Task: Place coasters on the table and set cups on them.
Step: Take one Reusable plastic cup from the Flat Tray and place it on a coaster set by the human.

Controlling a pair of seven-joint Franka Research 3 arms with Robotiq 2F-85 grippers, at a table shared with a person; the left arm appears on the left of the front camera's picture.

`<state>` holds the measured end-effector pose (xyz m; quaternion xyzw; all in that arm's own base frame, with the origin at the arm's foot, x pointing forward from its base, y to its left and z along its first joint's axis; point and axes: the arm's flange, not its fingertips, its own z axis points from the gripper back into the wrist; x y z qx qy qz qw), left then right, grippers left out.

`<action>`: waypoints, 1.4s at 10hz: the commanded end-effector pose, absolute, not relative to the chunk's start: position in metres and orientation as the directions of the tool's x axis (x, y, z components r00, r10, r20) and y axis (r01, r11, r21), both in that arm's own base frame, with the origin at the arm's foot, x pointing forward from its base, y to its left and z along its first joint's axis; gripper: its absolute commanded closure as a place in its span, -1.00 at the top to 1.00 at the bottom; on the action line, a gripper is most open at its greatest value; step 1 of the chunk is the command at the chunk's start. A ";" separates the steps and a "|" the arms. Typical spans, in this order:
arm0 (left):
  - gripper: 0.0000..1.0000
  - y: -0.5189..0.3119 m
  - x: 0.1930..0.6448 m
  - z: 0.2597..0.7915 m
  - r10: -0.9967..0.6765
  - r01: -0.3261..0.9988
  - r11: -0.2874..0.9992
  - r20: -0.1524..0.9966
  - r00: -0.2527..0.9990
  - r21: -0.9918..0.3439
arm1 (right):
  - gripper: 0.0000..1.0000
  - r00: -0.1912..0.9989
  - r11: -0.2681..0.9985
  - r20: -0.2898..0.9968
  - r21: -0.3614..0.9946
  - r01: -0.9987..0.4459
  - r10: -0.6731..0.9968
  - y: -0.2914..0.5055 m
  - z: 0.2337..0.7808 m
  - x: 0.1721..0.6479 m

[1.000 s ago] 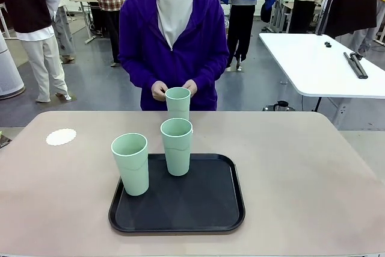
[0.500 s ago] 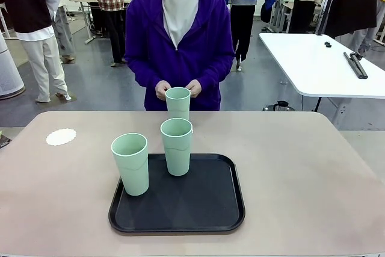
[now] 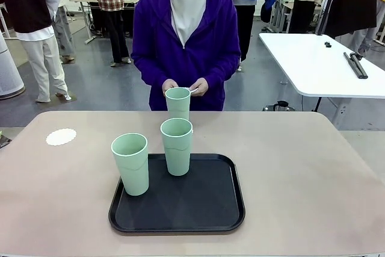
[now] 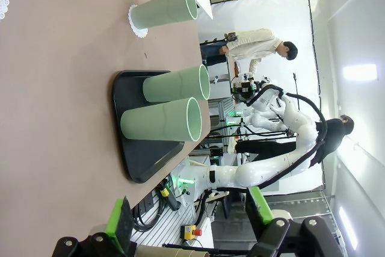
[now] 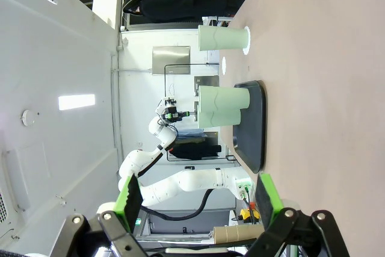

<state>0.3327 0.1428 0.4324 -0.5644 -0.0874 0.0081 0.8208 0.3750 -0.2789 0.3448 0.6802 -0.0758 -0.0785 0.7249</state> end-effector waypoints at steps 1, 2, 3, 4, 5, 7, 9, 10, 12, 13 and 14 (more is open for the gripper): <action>1.00 0.127 0.352 0.445 0.008 0.193 0.434 0.218 0.976 -0.880 | 1.00 0.977 0.060 0.003 0.998 0.010 -0.214 -0.280 0.345 0.376; 1.00 0.104 0.368 0.458 -0.126 0.319 0.467 0.295 0.947 -0.825 | 1.00 0.977 0.060 0.003 0.998 0.010 -0.214 -0.280 0.345 0.376; 1.00 0.078 0.375 0.468 -0.279 0.453 0.493 0.358 0.891 -0.743 | 1.00 0.977 0.060 0.003 0.998 0.010 -0.214 -0.280 0.345 0.376; 1.00 0.050 0.378 0.475 -0.424 0.566 0.524 0.382 0.821 -0.637 | 1.00 0.977 0.060 0.003 0.998 0.010 -0.214 -0.280 0.345 0.376; 1.00 0.026 0.389 0.483 -0.531 0.645 0.534 0.377 0.759 -0.546 | 1.00 0.977 0.060 0.003 0.998 0.010 -0.214 -0.280 0.345 0.376; 1.00 -0.022 0.396 0.487 -0.679 0.772 0.520 0.371 0.634 -0.366 | 1.00 0.977 0.060 0.003 0.998 0.010 -0.214 -0.280 0.345 0.376; 1.00 -0.063 0.398 0.485 -0.782 0.839 0.503 0.303 0.544 -0.209 | 1.00 0.977 0.060 0.003 0.998 0.010 -0.214 -0.280 0.345 0.376; 1.00 -0.075 0.404 0.481 -0.814 0.848 0.493 0.240 0.528 -0.194 | 1.00 0.977 0.060 0.003 0.998 0.010 -0.214 -0.280 0.345 0.376; 1.00 -0.085 0.403 0.470 -0.841 0.851 0.492 0.149 0.519 -0.186 | 1.00 0.977 0.060 0.003 0.998 0.010 -0.214 -0.280 0.345 0.376; 1.00 -0.086 0.407 0.473 -0.845 0.850 0.491 0.136 0.518 -0.189 | 1.00 0.977 0.060 0.003 0.998 0.010 -0.214 -0.280 0.345 0.376; 1.00 -0.086 0.403 0.474 -0.843 0.863 0.465 0.199 0.500 -0.196 | 1.00 0.977 0.060 0.003 0.998 0.010 -0.214 -0.280 0.345 0.376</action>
